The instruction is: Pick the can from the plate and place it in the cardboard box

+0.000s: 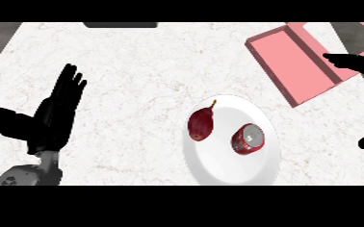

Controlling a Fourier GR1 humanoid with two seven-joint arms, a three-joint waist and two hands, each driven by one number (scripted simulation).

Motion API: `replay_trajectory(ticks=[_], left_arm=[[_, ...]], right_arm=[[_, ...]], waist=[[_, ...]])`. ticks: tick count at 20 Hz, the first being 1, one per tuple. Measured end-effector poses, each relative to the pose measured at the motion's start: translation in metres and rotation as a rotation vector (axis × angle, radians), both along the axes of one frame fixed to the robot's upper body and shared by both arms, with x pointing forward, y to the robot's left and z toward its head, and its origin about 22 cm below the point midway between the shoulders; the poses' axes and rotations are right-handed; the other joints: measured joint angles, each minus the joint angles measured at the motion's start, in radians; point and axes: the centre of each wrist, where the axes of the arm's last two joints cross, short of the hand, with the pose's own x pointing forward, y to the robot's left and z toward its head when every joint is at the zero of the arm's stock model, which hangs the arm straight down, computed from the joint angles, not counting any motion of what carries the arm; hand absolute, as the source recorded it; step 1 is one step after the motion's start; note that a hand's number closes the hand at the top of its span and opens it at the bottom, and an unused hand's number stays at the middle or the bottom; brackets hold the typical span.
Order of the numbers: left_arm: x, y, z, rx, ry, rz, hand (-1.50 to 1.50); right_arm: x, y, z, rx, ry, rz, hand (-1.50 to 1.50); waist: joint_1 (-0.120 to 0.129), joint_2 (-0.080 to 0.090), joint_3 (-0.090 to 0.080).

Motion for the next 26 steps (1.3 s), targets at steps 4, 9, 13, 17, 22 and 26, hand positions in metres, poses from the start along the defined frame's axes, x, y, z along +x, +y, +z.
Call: replay_trajectory(ticks=[4,9,13,17,22,26], left_arm=[[-0.001,-0.003,0.004,0.001,-0.005,-0.007,0.00],[0.004,0.003,0.003,-0.001,-0.002,-0.005,0.00],[0.005,-0.003,0.001,-0.008,-0.009,-0.007,0.00],[0.003,-0.001,0.004,-0.001,-0.005,-0.004,0.00],[0.001,-0.002,0.004,-0.001,-0.006,-0.003,0.00],[0.001,-0.004,0.005,0.008,-0.009,-0.002,0.00]], right_arm=[[-0.001,0.031,0.011,0.024,0.057,0.041,-1.50],[-0.013,0.056,0.019,0.039,0.084,0.067,-1.50],[-0.019,0.076,0.018,0.001,0.099,0.056,-1.50],[-0.019,0.090,0.007,-0.024,0.124,0.030,-1.50],[-0.020,0.106,-0.008,-0.015,0.149,0.029,-1.50],[-0.028,0.111,-0.021,-0.029,0.155,0.017,-1.50]], waist=[[0.000,0.000,0.001],[-0.002,0.002,0.001],[0.000,0.002,0.001],[0.003,0.003,0.002],[0.003,0.003,0.002],[0.002,0.003,0.002]])
